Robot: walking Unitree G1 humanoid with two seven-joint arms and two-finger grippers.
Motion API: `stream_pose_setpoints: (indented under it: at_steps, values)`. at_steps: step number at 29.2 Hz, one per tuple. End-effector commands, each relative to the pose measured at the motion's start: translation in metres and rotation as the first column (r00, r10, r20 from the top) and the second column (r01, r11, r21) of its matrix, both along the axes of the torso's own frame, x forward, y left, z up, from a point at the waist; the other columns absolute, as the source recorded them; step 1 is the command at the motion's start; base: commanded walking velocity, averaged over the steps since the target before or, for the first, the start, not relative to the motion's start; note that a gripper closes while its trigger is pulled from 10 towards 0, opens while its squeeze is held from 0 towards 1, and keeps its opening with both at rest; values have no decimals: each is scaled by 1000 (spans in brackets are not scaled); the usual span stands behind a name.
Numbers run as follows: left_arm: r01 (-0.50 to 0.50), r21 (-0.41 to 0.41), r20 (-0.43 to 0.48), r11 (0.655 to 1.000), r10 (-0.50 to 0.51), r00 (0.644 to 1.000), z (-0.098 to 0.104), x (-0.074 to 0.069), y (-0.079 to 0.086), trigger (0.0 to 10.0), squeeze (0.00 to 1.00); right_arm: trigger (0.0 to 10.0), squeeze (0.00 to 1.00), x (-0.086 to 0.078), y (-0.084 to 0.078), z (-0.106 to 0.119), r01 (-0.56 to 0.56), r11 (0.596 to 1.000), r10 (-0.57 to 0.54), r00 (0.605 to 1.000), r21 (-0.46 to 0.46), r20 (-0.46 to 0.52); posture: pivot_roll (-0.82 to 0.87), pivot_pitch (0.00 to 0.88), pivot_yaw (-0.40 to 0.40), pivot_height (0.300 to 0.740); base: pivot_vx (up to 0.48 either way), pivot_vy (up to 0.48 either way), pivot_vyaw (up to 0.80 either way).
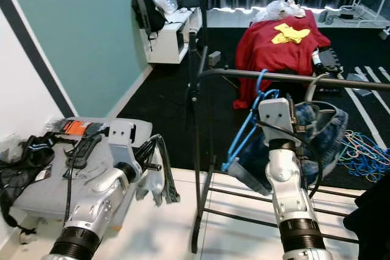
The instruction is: Hang hanger
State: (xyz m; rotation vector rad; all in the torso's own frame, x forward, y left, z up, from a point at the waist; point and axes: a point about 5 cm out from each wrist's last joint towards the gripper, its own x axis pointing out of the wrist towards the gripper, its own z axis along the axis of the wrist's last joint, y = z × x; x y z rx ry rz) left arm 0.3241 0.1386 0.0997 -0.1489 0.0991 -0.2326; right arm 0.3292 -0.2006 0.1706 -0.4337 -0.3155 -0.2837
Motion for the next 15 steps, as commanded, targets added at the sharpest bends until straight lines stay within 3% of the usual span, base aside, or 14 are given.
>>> stream_pose_setpoints:
  at_steps: [1,10,12,15]
  values:
    - [-13,0,-5,1000,13,1000,0,-1,5,10000,0,10000,0,3,5,-2,-18,1000,18,999,10,-28,-92,14,19,740,0,0,0]
    - [-17,3,4,1000,17,1000,1,0,8,10000,0,10000,0,6,11,-11,-72,995,78,992,69,-97,-91,20,19,740,0,0,0]
    - [-16,6,4,1000,16,1000,1,0,8,10000,0,10000,0,6,13,-12,-82,995,87,991,55,-104,-93,23,18,740,0,480,0]
    - [-15,19,-3,1000,15,1000,-1,-1,7,10000,0,10000,0,7,15,-13,-89,995,94,989,49,-113,-91,24,17,740,0,0,0]
